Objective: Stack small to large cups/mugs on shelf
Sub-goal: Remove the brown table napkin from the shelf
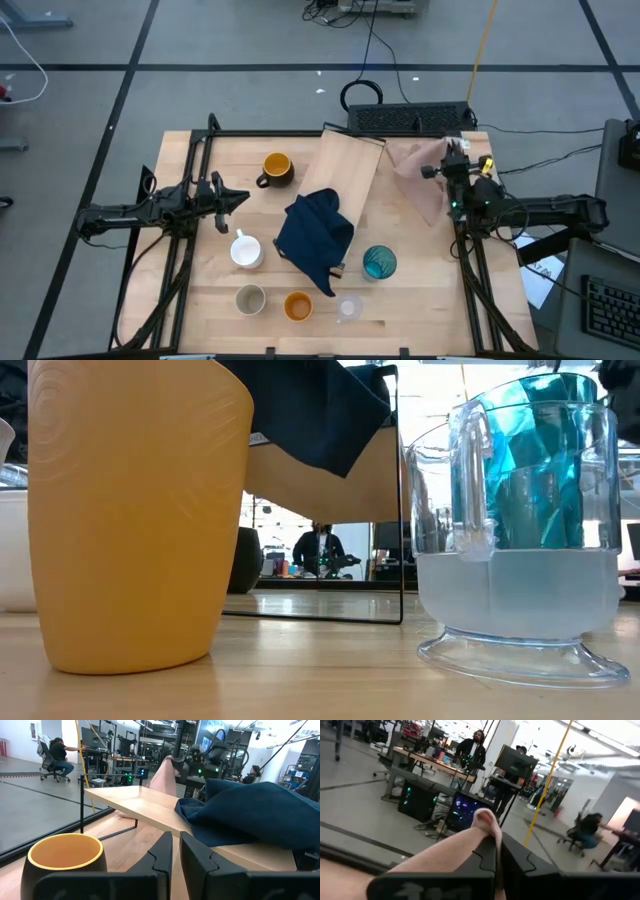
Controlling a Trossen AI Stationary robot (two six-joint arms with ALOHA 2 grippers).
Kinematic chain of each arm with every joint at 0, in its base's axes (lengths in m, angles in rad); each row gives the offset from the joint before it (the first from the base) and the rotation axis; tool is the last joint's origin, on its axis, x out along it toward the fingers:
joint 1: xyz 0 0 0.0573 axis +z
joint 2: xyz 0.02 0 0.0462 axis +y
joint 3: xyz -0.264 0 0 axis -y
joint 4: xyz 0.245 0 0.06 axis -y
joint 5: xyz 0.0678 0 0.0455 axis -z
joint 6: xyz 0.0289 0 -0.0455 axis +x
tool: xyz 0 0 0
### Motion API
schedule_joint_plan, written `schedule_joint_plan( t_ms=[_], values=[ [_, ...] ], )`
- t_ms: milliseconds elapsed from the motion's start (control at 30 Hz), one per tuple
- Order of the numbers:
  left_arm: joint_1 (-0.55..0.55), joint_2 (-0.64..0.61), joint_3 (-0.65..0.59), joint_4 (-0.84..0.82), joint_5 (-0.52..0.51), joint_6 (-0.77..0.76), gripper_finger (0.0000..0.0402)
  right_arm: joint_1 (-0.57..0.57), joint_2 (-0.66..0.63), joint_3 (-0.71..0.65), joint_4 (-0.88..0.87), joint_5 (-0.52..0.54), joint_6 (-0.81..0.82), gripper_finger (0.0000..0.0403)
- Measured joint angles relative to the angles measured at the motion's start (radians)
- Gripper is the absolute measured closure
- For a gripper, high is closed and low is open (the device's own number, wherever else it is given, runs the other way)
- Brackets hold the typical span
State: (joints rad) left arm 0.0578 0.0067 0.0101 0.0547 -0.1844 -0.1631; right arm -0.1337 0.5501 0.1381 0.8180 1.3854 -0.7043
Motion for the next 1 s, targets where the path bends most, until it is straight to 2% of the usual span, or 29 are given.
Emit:
schedule_joint_plan(
  t_ms=[200, 333, 467, 633, 733, 800, 1000],
  values=[
    [0.0, 0.0, 0.0, 0.0, 0.0, 0.001, 0.0364, 0.003, 0.024, -0.078, -0.009, -0.011, 0.18, 0.0403],
    [0.0, 0.0, 0.0, 0.0, 0.0, 0.002, 0.0364, 0.014, 0.037, -0.101, -0.061, -0.108, 0.36, 0.0403],
    [0.0, 0.0, 0.0, 0.0, 0.0, 0.002, 0.0364, 0.016, 0.057, -0.102, -0.142, -0.133, 0.481, 0.0403],
    [0.0, 0.0, 0.0, 0.0, 0.0, 0.002, 0.0364, 0.016, 0.067, -0.103, -0.145, -0.146, 0.502, 0.0403],
    [0.0, 0.0, 0.0, 0.0, 0.0, 0.002, 0.0364, 0.016, 0.067, -0.104, -0.123, -0.266, 0.531, 0.0403],
    [0.0, 0.0, 0.0, 0.0, 0.0, 0.002, 0.0364, 0.016, 0.068, -0.104, -0.119, -0.31, 0.541, 0.0403],
    [0.0, 0.0, 0.0, -0.001, 0.0, 0.002, 0.0364, 0.016, 0.067, -0.104, -0.122, -0.315, 0.525, 0.0403]
  ],
)
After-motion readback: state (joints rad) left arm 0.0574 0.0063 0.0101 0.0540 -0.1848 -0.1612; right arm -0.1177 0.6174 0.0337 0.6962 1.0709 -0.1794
